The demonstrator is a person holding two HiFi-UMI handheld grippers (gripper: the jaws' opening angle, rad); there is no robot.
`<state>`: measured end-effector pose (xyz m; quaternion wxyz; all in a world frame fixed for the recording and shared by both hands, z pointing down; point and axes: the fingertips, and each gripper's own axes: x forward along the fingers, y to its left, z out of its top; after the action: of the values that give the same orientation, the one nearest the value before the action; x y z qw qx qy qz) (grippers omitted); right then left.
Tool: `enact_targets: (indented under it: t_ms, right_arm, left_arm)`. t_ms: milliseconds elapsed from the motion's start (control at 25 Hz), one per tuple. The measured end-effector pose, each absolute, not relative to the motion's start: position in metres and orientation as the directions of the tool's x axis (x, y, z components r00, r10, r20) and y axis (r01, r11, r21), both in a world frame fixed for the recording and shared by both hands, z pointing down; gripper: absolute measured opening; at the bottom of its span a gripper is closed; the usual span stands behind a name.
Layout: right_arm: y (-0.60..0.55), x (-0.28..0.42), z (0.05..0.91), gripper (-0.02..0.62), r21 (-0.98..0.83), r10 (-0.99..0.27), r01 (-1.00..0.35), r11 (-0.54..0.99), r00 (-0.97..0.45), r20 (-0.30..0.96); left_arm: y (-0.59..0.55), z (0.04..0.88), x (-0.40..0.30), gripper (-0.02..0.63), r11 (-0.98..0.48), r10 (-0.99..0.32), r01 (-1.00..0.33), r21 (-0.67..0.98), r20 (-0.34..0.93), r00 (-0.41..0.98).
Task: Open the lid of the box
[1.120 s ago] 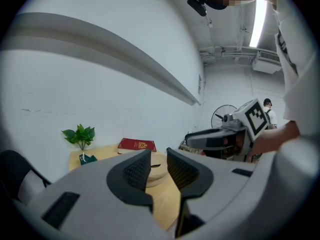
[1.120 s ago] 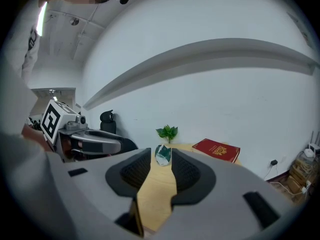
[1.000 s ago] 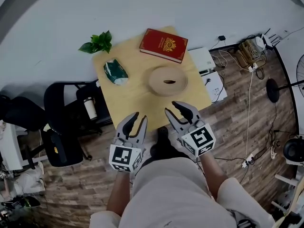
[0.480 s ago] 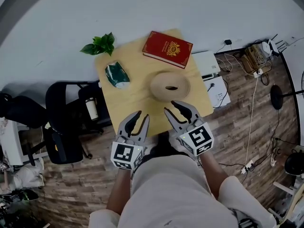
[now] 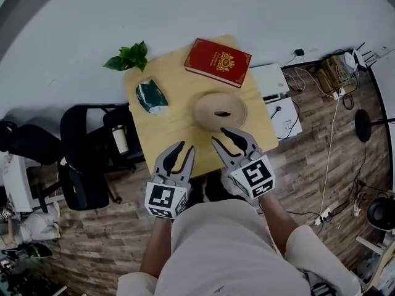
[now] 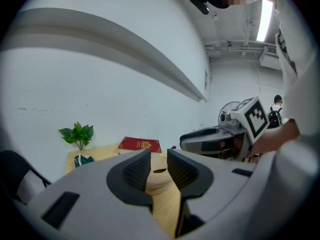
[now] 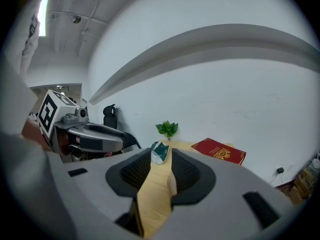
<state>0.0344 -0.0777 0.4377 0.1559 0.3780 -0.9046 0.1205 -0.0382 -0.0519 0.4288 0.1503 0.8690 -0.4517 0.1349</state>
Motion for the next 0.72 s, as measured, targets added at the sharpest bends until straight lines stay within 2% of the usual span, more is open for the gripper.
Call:
enact_targets:
  t_ms: [720]
  right_arm:
    - [-0.078, 0.021, 0.47, 0.135, -0.124, -0.63, -0.736, 0.665, -0.643, 0.436]
  left_arm:
    - [-0.052, 0.437, -0.051, 0.089, -0.539, -0.748, -0.829, 0.15, 0.369, 0.552]
